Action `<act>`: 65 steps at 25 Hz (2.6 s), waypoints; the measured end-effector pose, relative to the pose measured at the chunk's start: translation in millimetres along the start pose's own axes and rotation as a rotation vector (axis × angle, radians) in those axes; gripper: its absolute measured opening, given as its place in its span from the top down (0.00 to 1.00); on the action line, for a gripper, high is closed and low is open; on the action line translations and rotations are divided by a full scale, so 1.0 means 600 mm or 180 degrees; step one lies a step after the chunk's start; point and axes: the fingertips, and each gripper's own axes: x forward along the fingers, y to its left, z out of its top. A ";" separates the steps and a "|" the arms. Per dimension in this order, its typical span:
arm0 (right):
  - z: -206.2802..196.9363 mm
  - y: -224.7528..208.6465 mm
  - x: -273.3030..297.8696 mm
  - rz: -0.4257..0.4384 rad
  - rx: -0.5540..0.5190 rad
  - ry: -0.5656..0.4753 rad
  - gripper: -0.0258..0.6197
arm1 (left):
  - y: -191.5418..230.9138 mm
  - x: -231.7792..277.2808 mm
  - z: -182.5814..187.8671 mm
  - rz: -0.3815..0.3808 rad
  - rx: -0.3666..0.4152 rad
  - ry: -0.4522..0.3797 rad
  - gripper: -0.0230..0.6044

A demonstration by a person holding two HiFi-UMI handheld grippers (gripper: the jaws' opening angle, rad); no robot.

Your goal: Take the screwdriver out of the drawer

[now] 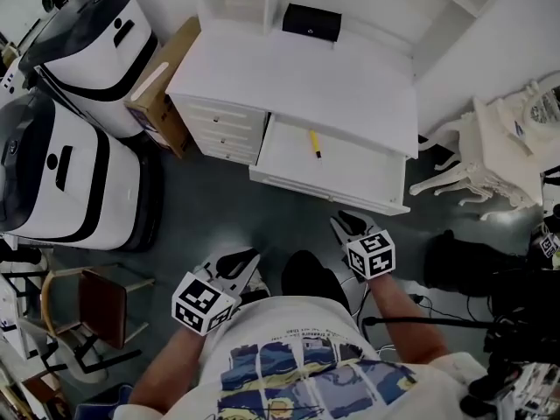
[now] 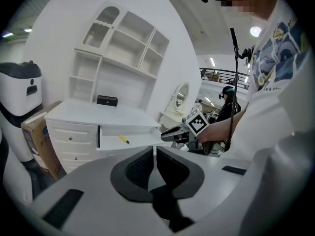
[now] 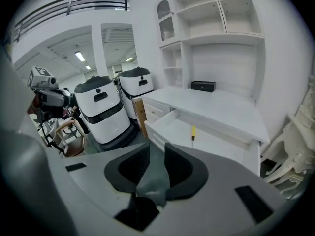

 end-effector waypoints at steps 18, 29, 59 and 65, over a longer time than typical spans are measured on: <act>0.020 -0.273 0.389 -0.0066 0.0005 0.0796 0.73 | 0.185 0.108 0.153 0.0595 -0.0261 0.0070 0.94; -0.014 -0.304 0.517 -0.0056 -0.0008 0.1157 0.69 | 0.255 0.142 0.196 0.0954 -0.0441 0.0191 0.94; -0.027 -0.297 0.517 -0.0087 -0.0119 0.1436 0.82 | 0.277 0.098 0.195 0.1049 -0.0419 0.0058 0.94; -0.010 -0.270 0.484 -0.0071 -0.0260 0.1389 0.82 | 0.266 0.071 0.188 0.0969 -0.0338 -0.0036 0.94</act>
